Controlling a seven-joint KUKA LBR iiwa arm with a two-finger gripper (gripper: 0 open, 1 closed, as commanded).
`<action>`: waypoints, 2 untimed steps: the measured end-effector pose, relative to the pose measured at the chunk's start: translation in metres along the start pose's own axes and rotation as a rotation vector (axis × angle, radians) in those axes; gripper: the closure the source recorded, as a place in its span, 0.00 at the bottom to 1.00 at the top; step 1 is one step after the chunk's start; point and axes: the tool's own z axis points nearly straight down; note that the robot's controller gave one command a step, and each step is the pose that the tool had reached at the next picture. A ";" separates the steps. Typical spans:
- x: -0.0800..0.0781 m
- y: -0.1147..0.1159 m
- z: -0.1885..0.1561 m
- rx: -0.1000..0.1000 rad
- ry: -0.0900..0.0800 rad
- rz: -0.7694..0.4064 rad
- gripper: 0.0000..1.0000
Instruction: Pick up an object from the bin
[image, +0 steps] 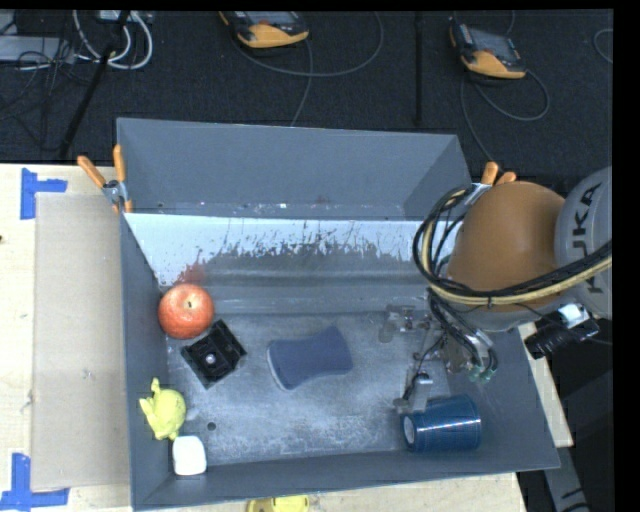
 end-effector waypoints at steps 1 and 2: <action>-0.001 0.000 -0.004 0.000 -0.008 -0.001 0.00; -0.043 0.057 0.059 0.001 -0.017 -0.053 0.00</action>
Offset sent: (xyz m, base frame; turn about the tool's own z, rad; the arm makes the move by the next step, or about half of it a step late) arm 0.0666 0.0977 -0.1075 -0.0882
